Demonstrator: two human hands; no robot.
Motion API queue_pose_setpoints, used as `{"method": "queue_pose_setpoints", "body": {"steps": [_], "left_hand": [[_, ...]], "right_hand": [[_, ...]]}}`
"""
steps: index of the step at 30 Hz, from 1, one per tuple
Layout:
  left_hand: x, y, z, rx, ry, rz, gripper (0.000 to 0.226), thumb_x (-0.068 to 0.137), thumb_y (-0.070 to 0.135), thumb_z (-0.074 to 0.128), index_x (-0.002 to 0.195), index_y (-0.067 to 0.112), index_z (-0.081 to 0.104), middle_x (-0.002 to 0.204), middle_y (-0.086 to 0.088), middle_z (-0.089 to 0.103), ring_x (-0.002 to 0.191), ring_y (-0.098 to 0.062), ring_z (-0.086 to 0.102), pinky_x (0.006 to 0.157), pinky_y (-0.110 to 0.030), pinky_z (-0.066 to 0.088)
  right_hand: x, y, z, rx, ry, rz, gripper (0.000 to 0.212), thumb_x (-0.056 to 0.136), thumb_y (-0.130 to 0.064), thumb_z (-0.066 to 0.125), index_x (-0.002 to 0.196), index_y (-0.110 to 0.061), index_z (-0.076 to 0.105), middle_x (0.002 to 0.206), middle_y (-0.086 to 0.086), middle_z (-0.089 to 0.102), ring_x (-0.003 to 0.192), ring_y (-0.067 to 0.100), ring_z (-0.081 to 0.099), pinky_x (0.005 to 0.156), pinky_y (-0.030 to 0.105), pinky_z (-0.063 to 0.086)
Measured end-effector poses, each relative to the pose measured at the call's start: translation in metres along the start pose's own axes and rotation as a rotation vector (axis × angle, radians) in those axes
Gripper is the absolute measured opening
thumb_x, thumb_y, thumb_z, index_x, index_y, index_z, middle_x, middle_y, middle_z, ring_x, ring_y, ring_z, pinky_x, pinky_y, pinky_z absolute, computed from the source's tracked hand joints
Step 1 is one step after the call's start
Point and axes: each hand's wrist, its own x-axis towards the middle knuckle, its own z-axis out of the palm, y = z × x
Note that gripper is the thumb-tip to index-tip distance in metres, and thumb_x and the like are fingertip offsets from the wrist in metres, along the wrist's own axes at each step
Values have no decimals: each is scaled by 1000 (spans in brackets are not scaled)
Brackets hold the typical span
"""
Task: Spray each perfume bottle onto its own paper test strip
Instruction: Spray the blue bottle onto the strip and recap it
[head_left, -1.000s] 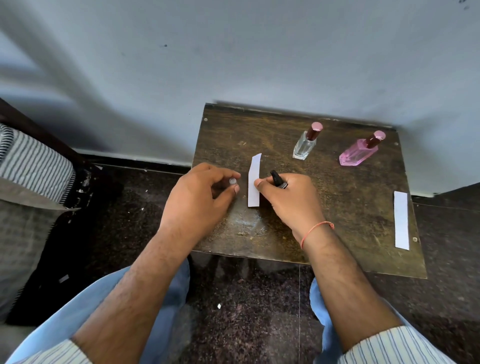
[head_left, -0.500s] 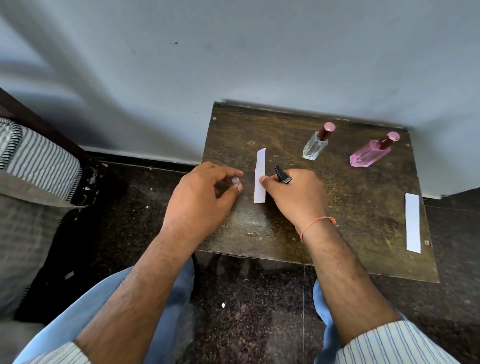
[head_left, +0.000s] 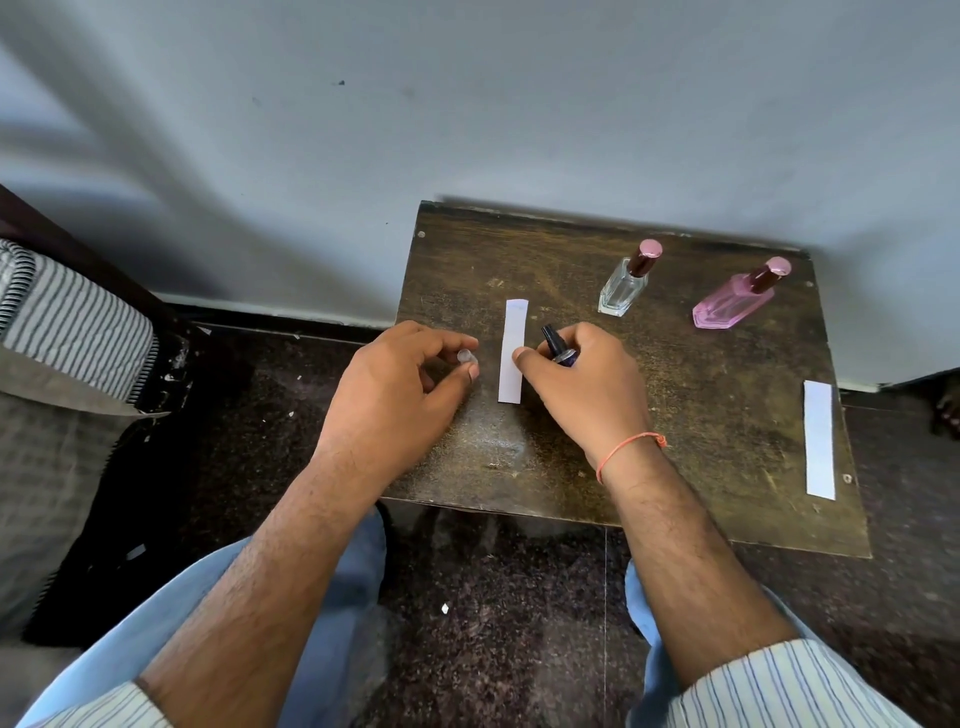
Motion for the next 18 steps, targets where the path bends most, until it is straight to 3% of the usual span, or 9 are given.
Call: {"method": "queue_pose_setpoints", "body": {"steps": [4, 6, 8, 10, 14, 18], "left_hand": [[1, 2, 2, -187, -15, -45, 16, 97, 32, 80, 113, 36, 81, 69, 24, 64, 59, 2, 55, 56, -7, 43], [3, 5, 3, -295, -24, -65, 14, 99, 32, 78, 111, 35, 82, 57, 12, 59, 49, -3, 42, 50, -10, 35], [5, 9, 3, -371, -45, -73, 13, 99, 34, 77, 111, 36, 82, 67, -18, 66, 55, -11, 39, 51, -21, 35], [5, 13, 5, -445, -67, -71, 13, 100, 34, 76, 109, 39, 83, 82, -33, 67, 61, -21, 39, 57, -28, 34], [6, 18, 14, -536, -137, -24, 14, 100, 40, 75, 111, 43, 83, 101, -39, 71, 74, -25, 50, 70, -40, 44], [4, 26, 25, -550, -169, -6, 17, 94, 51, 73, 107, 46, 83, 104, -38, 72, 72, -28, 52, 71, -42, 45]], "right_hand": [[-3, 4, -6, 95, -63, -56, 15, 92, -41, 76, 95, -28, 68, 86, -14, 72, 83, 7, 68, 73, 32, 49], [-4, 9, -11, 139, -92, -91, 13, 94, -38, 74, 100, -29, 67, 89, -13, 72, 85, 9, 68, 75, 35, 52], [-4, 17, -17, 184, -123, -121, 10, 96, -34, 71, 102, -30, 65, 84, -13, 68, 78, 11, 64, 71, 36, 49], [-5, 25, -23, 249, -178, -123, 6, 96, -33, 64, 101, -33, 62, 74, -15, 59, 67, 14, 54, 65, 37, 42], [-8, 39, -33, 278, -243, -174, 11, 93, -34, 53, 103, -33, 59, 77, -5, 52, 69, 18, 48, 63, 43, 38], [-14, 50, -46, 204, -212, -319, 10, 105, -26, 65, 113, -29, 58, 85, -6, 60, 68, 15, 61, 57, 38, 54]]}}
